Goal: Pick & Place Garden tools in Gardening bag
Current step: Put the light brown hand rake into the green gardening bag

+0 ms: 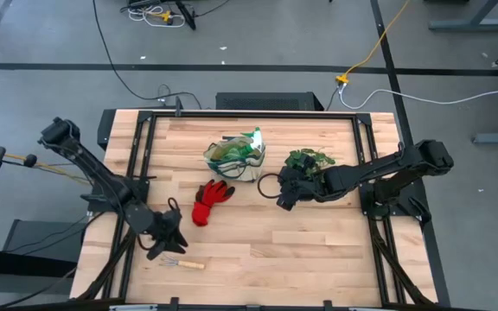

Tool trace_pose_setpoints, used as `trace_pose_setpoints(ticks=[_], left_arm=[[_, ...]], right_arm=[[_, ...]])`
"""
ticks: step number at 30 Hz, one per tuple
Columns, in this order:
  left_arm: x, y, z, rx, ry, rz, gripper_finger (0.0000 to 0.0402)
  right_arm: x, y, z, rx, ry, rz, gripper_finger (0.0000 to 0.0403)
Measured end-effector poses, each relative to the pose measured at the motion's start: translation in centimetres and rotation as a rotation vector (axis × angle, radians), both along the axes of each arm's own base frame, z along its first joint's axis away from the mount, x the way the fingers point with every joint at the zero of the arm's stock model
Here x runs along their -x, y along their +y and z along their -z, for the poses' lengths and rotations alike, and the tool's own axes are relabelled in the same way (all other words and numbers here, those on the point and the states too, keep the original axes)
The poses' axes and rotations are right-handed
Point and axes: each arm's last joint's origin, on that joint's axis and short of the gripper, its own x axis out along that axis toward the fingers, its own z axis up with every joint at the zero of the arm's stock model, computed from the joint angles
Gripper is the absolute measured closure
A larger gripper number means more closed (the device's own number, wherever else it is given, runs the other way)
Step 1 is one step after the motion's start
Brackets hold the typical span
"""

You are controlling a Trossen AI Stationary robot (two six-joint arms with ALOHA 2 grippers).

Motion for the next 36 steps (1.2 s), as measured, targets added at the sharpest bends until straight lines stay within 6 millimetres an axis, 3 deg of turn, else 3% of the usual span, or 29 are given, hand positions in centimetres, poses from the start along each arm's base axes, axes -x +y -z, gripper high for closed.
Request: trace_pose_setpoints(ticks=[11, 19, 26, 36], left_arm=[[-1.0, -2.4, 2.1, -0.014, 0.244, 0.024, 0.0269], [-2.2, -4.2, 1.8, -0.067, 0.359, 0.055, 0.0269], [-2.6, -4.6, 1.3, -0.098, 0.388, 0.051, 0.0269], [-2.7, -4.7, 2.4, -0.135, 0.443, 0.047, 0.0269]], right_arm=[[0.0, 0.0, 0.0, -0.006, -0.002, -0.004, 0.0248], [-0.1, 0.0, 0.0, -0.005, -0.008, -0.006, 0.0248], [-0.1, 0.0, 0.0, -0.003, -0.005, -0.008, 0.0248], [-0.1, 0.0, 0.0, -0.003, -0.005, -0.009, 0.0248]])
